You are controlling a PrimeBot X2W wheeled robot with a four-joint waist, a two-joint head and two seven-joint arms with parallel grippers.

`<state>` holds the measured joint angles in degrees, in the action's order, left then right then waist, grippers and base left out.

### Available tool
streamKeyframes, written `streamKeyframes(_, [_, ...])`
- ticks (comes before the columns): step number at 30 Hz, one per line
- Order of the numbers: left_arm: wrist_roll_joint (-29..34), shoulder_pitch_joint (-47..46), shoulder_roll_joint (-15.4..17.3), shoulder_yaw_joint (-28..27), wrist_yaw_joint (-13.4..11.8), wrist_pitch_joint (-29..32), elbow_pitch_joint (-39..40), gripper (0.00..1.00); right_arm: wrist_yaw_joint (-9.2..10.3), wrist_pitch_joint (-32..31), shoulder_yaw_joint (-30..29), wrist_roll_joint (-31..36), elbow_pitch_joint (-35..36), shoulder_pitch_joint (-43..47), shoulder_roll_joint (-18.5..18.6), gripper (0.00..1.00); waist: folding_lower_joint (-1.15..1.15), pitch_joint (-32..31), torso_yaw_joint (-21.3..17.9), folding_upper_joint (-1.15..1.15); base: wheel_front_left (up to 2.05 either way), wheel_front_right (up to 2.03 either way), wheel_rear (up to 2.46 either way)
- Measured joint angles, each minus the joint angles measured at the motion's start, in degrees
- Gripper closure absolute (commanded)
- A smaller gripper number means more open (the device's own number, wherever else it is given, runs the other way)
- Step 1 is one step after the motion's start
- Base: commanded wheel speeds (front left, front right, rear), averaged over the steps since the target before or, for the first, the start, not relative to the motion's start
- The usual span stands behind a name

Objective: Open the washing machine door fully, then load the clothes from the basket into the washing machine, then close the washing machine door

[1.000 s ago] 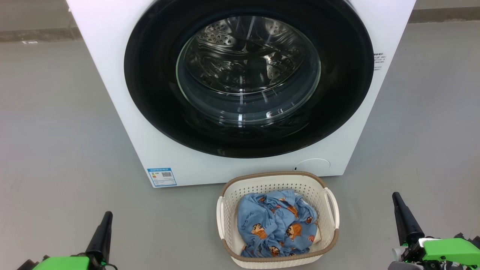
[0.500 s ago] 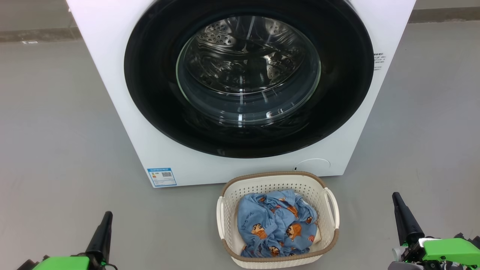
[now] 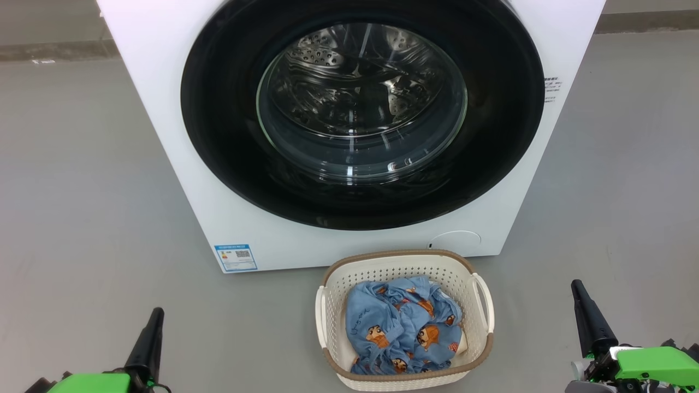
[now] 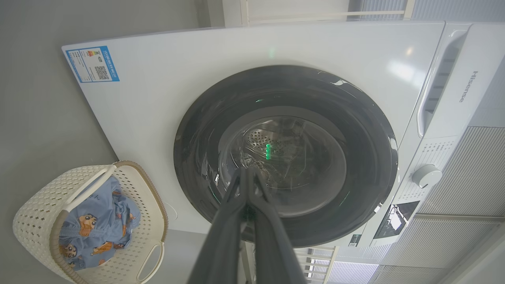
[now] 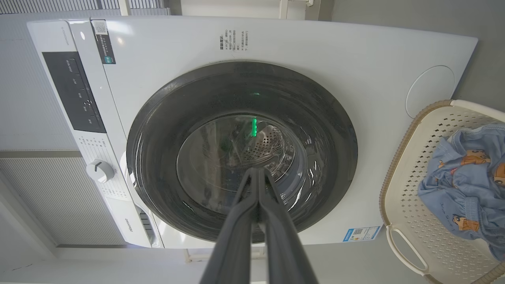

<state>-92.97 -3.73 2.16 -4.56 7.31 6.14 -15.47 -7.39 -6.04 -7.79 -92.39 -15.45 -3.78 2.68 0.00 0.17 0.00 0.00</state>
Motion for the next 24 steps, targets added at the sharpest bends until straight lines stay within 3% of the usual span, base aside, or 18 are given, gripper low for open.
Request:
streamKeyframes(2, [0.0,0.0,0.0,0.0,0.0,0.0,0.0,1.0,0.0,0.0,0.0,0.0,0.0,0.0,0.0,1.0,0.0,0.0,0.0,0.0,0.0,0.0,0.0])
streamKeyframes(3, [-0.04,0.08,-0.03,0.07,0.0,-0.01,-0.21,0.0,0.0,0.03,0.02,0.0,-0.2,0.05,-0.01,0.0,0.0,0.0,0.0,0.0,0.0,0.0,0.0])
streamKeyframes(6, [-0.11,1.35,-0.77,0.34,-0.01,-0.02,-2.02,0.0,0.0,0.08,0.03,0.0,-2.19,1.3,-0.41,0.0,0.0,0.0,0.0,0.0,0.0,0.0,0.0])
streamKeyframes(7, [-0.11,1.93,-1.14,0.43,-0.01,-0.02,-2.75,1.0,0.0,0.08,0.03,0.0,-2.91,1.83,-0.6,1.0,0.0,0.0,0.0,0.0,0.0,0.0,0.0])
streamKeyframes(8, [-0.11,2.59,-1.48,0.54,-0.01,-0.02,-3.36,0.0,0.0,0.08,0.03,0.0,-3.63,2.37,-0.8,0.0,0.0,0.01,-0.01,0.0,0.0,0.0,0.0])
streamKeyframes(24, [1.12,3.71,-1.77,1.76,-0.05,-2.19,-3.2,0.0,0.0,2.13,0.12,2.45,-2.24,3.49,-0.91,0.0,0.01,0.07,0.05,0.0,0.0,0.0,0.0])
